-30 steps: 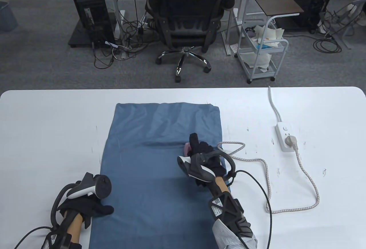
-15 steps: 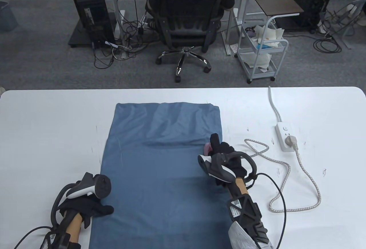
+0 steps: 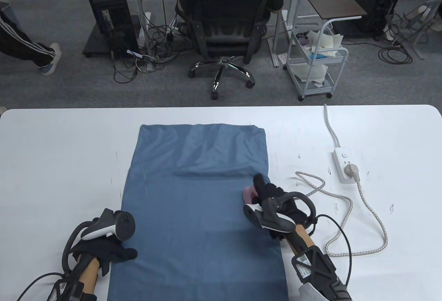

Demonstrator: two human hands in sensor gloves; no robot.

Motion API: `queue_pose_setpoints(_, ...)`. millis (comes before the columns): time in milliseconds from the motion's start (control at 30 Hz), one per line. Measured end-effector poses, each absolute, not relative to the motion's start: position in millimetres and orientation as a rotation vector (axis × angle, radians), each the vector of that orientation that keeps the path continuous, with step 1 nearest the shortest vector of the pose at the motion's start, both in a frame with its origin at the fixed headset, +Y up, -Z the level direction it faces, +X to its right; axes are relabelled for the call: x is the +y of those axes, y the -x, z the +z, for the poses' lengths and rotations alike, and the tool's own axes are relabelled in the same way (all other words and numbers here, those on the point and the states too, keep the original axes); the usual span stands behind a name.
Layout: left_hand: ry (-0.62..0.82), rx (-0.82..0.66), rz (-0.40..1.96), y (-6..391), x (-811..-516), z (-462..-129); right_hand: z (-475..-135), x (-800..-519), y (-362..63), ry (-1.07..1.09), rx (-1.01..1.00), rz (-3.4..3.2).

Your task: Iron pillowcase with electric iron on table

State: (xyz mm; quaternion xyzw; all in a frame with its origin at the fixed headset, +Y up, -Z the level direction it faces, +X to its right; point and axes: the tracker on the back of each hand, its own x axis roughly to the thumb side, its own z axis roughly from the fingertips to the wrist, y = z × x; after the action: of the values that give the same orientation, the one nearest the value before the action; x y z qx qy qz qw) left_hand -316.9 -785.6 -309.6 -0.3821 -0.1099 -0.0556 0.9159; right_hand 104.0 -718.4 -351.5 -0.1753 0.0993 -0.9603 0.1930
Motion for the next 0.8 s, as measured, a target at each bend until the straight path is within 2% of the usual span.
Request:
queue_pose_setpoints(100,0.769,-0.250,-0.213,318,-774,-317,-364,-719,-115,0.460,0.281,-2.711)
queue_pose_setpoints(200,0.766,-0.222,-0.146,318,-762,-333,-373,-718,-122,0.465,0.275,-2.749)
queue_pose_setpoints(333,0.728,-0.261,-0.082,303,-748,-364,-376,-718,-126,0.501,0.273,-2.795)
queue_pose_setpoints(500,0.730,-0.455,-0.148,243,-748,-391,-377,-719,-129,0.521,0.258,-2.809)
queue_pose_setpoints(633,0.585,-0.650,-0.169,195,-757,-398,-378,-719,-130,0.531,0.246,-2.830)
queue_pose_setpoints(700,0.589,-0.742,-0.153,175,-763,-399,-378,-719,-131,0.546,0.249,-2.832)
queue_pose_setpoints(800,0.680,-0.833,-0.134,152,-773,-398,-377,-716,-135,0.545,0.246,-2.846)
